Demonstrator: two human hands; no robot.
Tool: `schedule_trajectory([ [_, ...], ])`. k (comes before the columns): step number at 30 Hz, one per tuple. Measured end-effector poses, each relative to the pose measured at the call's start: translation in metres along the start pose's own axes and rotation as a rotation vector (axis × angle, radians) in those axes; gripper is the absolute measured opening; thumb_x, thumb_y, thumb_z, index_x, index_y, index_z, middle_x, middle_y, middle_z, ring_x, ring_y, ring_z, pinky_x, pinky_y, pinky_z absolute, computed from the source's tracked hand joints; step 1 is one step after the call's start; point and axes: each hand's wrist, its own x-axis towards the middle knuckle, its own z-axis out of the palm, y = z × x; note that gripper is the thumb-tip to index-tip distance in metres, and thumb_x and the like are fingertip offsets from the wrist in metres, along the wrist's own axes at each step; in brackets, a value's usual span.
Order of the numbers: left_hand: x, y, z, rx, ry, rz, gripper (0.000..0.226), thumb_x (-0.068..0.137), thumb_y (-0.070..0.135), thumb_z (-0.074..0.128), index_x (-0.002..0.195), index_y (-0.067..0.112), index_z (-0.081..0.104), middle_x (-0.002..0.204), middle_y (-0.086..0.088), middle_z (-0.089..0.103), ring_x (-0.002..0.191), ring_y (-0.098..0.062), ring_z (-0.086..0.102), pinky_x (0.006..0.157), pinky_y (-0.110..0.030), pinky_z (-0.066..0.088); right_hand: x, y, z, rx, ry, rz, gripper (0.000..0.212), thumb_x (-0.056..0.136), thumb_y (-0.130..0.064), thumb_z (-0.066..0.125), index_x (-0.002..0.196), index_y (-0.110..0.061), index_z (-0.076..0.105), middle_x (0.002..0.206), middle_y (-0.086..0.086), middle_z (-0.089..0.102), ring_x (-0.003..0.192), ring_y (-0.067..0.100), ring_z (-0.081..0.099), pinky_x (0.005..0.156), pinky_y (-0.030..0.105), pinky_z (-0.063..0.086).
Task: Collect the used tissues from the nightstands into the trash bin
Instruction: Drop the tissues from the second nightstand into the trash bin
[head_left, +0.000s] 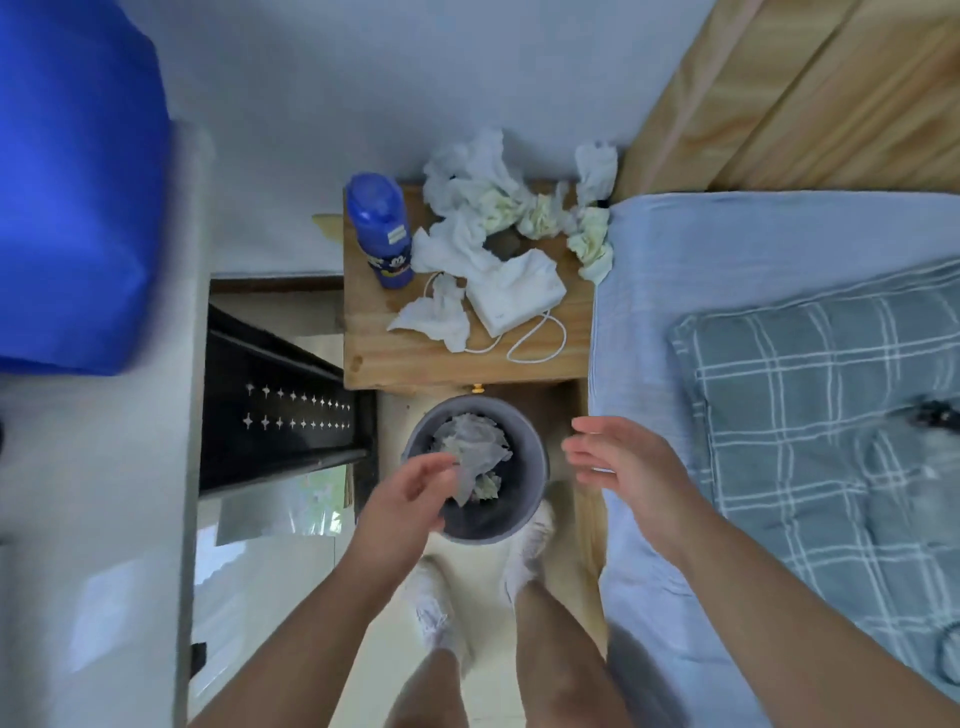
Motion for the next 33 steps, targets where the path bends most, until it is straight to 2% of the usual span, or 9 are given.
schedule_trajectory([
  [3,0.015,0.035,0.006,0.131,0.074,0.047,0.019,0.103,0.036,0.066,0.120,0.040,0.073,0.111,0.019,0.077,0.102,-0.003,0.071,0.093,-0.034,0.058,0.021,-0.032,-0.011,-0.036,0.019,-0.032,0.016,0.091,-0.006,0.072,0.102,-0.016,0.076,0.103,0.017,0.079,0.092,0.023,0.076,0.090,0.040,0.061],
  [7,0.037,0.075,0.017,0.216,0.109,0.094,0.018,0.104,0.036,0.064,0.120,0.042,0.069,0.115,0.022,0.074,0.079,0.000,0.066,0.082,-0.031,0.051,0.059,-0.070,-0.022,-0.051,0.024,-0.059,0.015,0.092,-0.008,0.069,0.101,-0.018,0.075,0.104,0.014,0.078,0.098,0.027,0.074,0.090,0.038,0.060],
  [11,0.069,0.108,0.022,0.338,0.144,0.173,0.024,0.104,0.046,0.062,0.128,0.046,0.064,0.119,0.027,0.068,0.094,0.010,0.064,0.083,-0.026,0.049,0.103,-0.098,-0.026,-0.086,0.064,-0.139,0.015,0.089,-0.017,0.072,0.099,-0.029,0.076,0.099,0.000,0.077,0.100,0.020,0.075,0.088,0.035,0.060],
  [14,0.105,0.123,0.029,0.475,0.167,0.251,0.034,0.104,0.046,0.061,0.138,0.044,0.061,0.129,0.026,0.060,0.101,0.011,0.060,0.089,-0.026,0.044,0.136,-0.112,-0.022,-0.166,0.078,-0.208,0.039,0.083,-0.031,0.067,0.122,-0.031,0.072,0.110,-0.017,0.071,0.102,0.007,0.070,0.084,0.029,0.057],
  [16,0.128,0.130,0.036,0.593,0.199,0.368,0.036,0.104,0.043,0.061,0.140,0.041,0.060,0.134,0.025,0.052,0.103,0.011,0.058,0.095,-0.029,0.044,0.156,-0.118,-0.017,-0.214,0.085,-0.245,0.048,0.088,-0.028,0.065,0.136,-0.031,0.064,0.127,-0.012,0.069,0.106,0.005,0.066,0.074,0.018,0.048],
  [18,0.150,0.138,0.045,0.691,0.240,0.517,0.039,0.103,0.037,0.063,0.142,0.034,0.062,0.139,0.019,0.053,0.129,-0.003,0.051,0.107,-0.028,0.039,0.179,-0.121,-0.012,-0.282,0.107,-0.277,0.058,0.090,-0.026,0.061,0.147,-0.029,0.055,0.145,-0.004,0.061,0.116,0.007,0.060,0.074,0.014,0.041],
  [25,0.198,0.166,0.066,0.924,0.273,0.653,0.056,0.105,0.030,0.062,0.158,0.022,0.049,0.171,-0.007,0.035,0.164,-0.026,0.016,0.123,-0.052,0.039,0.233,-0.138,0.020,-0.456,0.201,-0.397,0.071,0.091,-0.018,0.056,0.159,-0.024,0.036,0.158,0.001,0.044,0.140,0.023,0.048,0.111,0.047,0.049],
  [31,0.243,0.192,0.076,1.037,0.420,0.597,0.059,0.105,0.037,0.058,0.161,0.025,0.041,0.170,-0.007,0.038,0.158,-0.034,0.029,0.119,-0.054,0.040,0.273,-0.138,0.026,-0.701,0.147,-0.262,0.080,0.096,-0.021,0.058,0.165,-0.033,0.020,0.175,0.005,-0.001,0.157,0.035,0.015,0.124,0.052,0.029],
  [33,0.260,0.195,0.077,1.115,0.388,0.549,0.064,0.103,0.036,0.061,0.162,0.029,0.037,0.165,-0.006,0.043,0.152,-0.034,0.037,0.108,-0.052,0.047,0.279,-0.131,0.026,-0.722,0.141,-0.267,0.078,0.095,-0.019,0.062,0.163,-0.028,0.026,0.173,0.010,0.006,0.156,0.036,0.019,0.125,0.049,0.029],
])
